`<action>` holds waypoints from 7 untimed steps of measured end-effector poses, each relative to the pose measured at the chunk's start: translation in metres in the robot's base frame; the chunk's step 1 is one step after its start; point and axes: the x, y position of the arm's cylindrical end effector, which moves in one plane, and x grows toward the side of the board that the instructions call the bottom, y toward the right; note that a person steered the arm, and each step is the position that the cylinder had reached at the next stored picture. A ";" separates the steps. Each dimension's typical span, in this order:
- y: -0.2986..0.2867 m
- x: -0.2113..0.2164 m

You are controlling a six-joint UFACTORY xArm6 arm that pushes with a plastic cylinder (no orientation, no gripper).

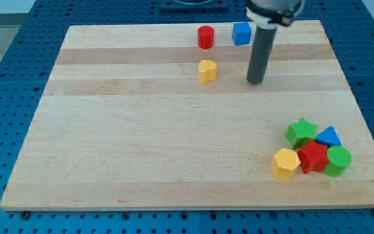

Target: Move the heart into the group of blocks at the bottom right of the board

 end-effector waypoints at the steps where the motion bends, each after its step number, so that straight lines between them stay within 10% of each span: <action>1: -0.044 -0.017; 4: -0.095 -0.048; 7: -0.073 0.033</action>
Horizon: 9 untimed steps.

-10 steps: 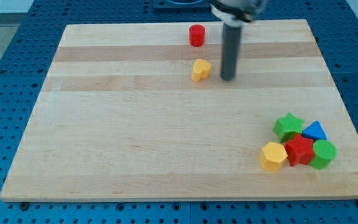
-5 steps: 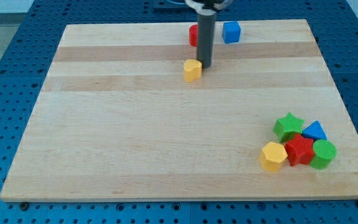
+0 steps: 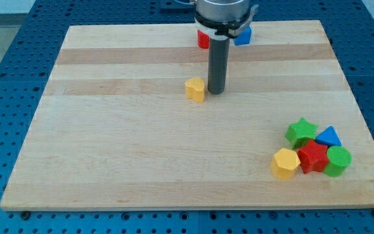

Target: Move the heart into the group of blocks at the bottom right of the board

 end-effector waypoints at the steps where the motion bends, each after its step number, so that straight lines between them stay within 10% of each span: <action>1: -0.020 -0.042; 4: 0.025 0.075; 7: -0.036 0.071; 9: 0.087 0.101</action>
